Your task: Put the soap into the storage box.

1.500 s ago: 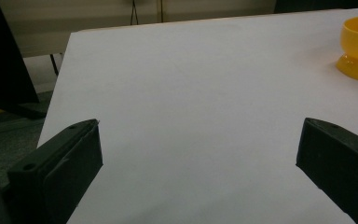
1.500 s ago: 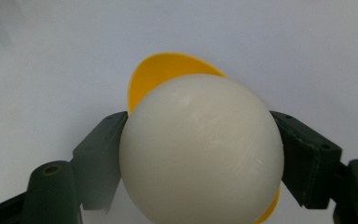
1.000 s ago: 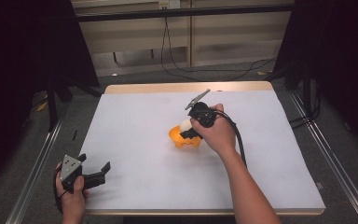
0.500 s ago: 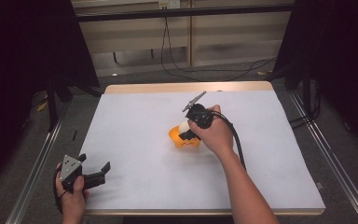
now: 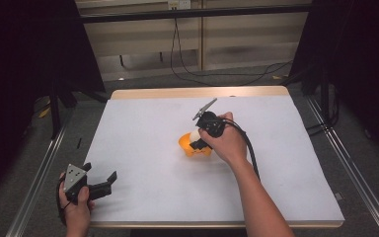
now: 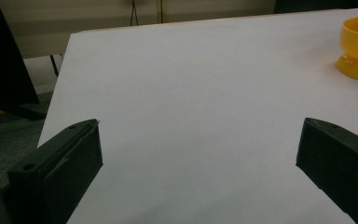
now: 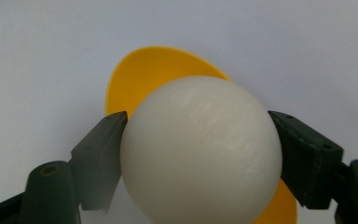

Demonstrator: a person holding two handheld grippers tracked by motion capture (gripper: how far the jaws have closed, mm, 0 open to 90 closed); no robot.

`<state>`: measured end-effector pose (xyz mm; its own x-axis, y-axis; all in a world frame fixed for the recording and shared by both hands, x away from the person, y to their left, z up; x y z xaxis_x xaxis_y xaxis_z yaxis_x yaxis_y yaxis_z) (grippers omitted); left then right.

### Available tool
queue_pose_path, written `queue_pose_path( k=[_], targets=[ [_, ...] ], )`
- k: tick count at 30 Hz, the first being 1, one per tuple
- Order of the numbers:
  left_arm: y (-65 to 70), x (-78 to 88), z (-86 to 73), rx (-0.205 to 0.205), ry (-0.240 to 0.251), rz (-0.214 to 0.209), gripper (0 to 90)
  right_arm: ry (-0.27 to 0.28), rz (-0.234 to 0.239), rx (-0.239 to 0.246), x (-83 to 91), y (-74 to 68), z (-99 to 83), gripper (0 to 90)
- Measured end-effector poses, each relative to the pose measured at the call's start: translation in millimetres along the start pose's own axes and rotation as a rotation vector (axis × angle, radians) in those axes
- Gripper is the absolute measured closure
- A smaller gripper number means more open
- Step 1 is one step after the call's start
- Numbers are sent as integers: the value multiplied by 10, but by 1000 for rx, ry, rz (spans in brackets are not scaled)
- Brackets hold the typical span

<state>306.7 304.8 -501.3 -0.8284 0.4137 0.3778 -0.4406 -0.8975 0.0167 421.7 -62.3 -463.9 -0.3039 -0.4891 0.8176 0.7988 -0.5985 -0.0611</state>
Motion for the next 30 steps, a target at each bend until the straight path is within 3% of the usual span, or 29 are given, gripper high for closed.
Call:
queue_pose_path(
  k=[5,17,21,30],
  targets=[
    [3,-1,1,1,3,-1,0,14,15,-9,27,-3,-15,135],
    [3,-2,0,0,0,1,0,56,-18,-46,181,46,-96,20],
    [3,-2,0,0,0,1,0,67,-34,-45,230,68,-117,4],
    [6,-4,0,-1,1,-2,0,91,-21,-62,337,108,-222,0]
  ],
)
Point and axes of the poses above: each handheld gripper's, and its own axes: x roughly backward along the jaws, z roughly out of its top, y roughly to its right, the point moved 5 cm from there along -x, roughly forward along the jaws, and after that the axes turned 1 degree about -z, right-handed, at the moved point
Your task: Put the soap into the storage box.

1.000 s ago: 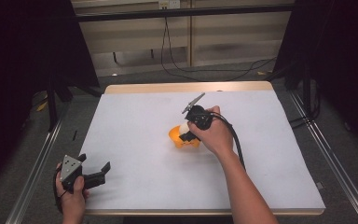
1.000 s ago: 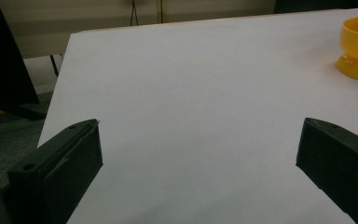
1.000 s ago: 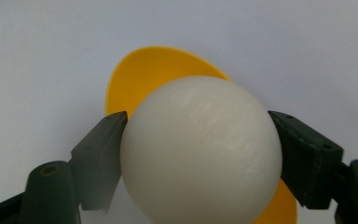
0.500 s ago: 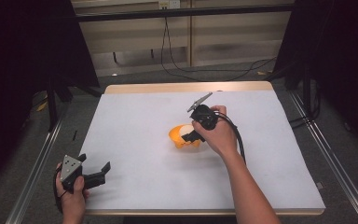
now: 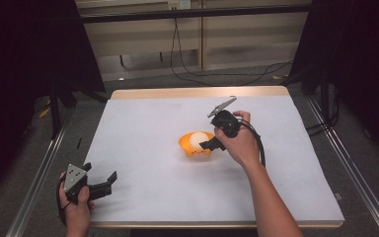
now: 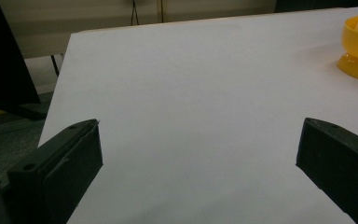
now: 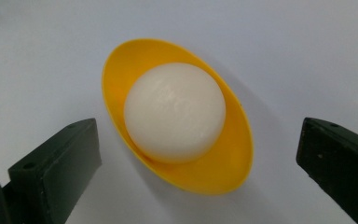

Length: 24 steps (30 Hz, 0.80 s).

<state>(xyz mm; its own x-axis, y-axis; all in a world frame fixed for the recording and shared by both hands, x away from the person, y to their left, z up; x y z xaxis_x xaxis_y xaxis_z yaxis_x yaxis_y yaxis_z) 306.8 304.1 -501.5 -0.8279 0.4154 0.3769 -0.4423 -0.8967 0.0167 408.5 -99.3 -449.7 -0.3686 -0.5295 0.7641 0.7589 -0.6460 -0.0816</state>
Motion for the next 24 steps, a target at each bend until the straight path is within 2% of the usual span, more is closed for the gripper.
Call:
queue_pose_path(
  k=[11,24],
  targets=[
    [-5,2,-1,-2,-5,8,0,-8,-17,-26,103,90,-183,0],
    [-1,-1,-1,0,-6,6,0,9,-40,-52,240,191,-387,0]
  ],
)
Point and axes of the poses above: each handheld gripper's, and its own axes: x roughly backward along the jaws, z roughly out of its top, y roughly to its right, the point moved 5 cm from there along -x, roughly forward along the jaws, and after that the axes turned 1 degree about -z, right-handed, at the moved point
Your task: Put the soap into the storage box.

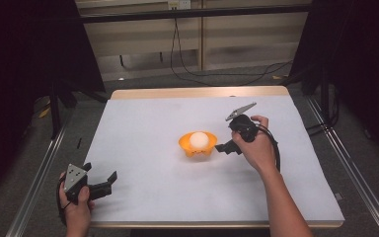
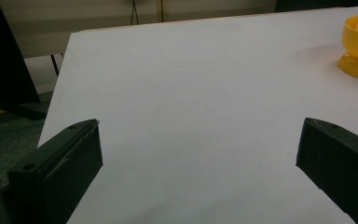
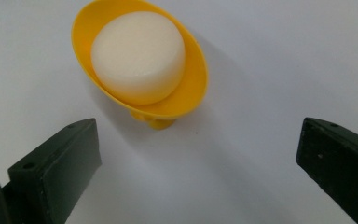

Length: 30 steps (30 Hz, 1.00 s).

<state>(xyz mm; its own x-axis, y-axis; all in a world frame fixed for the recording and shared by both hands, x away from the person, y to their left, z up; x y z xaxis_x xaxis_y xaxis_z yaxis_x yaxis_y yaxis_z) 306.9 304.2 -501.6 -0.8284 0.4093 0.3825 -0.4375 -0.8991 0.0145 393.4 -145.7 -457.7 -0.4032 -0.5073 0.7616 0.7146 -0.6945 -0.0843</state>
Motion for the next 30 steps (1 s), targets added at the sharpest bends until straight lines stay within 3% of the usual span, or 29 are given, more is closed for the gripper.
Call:
queue_pose_path(
  k=[30],
  targets=[
    [-1,0,0,2,0,1,0,16,-49,-66,249,201,-494,0]
  ],
)
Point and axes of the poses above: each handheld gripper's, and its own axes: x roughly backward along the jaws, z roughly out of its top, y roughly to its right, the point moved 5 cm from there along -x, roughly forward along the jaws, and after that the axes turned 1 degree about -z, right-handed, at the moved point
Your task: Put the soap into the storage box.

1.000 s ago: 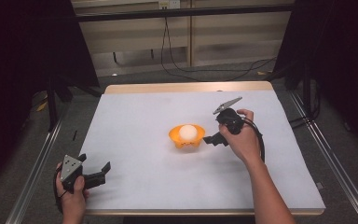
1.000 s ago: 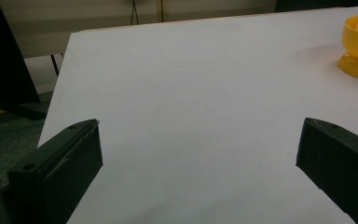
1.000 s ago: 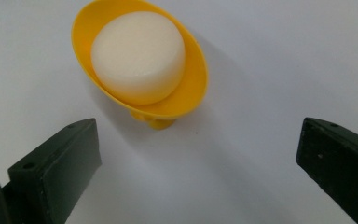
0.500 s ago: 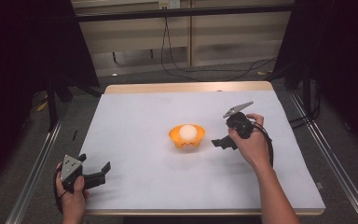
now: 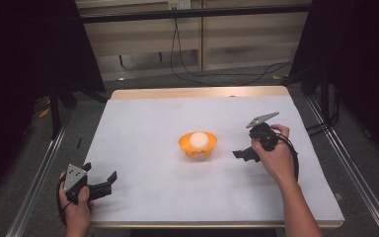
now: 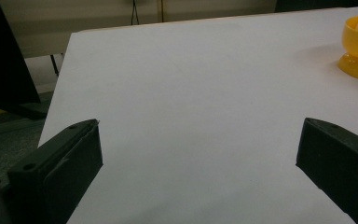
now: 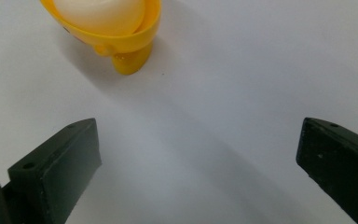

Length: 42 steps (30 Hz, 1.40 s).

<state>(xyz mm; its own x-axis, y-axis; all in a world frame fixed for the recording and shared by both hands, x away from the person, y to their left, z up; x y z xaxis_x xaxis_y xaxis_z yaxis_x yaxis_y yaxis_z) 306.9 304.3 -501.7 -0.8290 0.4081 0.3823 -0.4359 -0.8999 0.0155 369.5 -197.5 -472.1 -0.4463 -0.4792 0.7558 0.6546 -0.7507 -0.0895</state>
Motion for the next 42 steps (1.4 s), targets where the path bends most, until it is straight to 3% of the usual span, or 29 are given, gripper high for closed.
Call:
queue_pose_path(
  k=[22,42],
  targets=[
    [0,2,2,-2,6,-1,0,28,-42,-50,220,139,-361,0],
    [-3,2,1,-4,1,6,0,60,-45,-95,376,257,-721,0]
  ],
)
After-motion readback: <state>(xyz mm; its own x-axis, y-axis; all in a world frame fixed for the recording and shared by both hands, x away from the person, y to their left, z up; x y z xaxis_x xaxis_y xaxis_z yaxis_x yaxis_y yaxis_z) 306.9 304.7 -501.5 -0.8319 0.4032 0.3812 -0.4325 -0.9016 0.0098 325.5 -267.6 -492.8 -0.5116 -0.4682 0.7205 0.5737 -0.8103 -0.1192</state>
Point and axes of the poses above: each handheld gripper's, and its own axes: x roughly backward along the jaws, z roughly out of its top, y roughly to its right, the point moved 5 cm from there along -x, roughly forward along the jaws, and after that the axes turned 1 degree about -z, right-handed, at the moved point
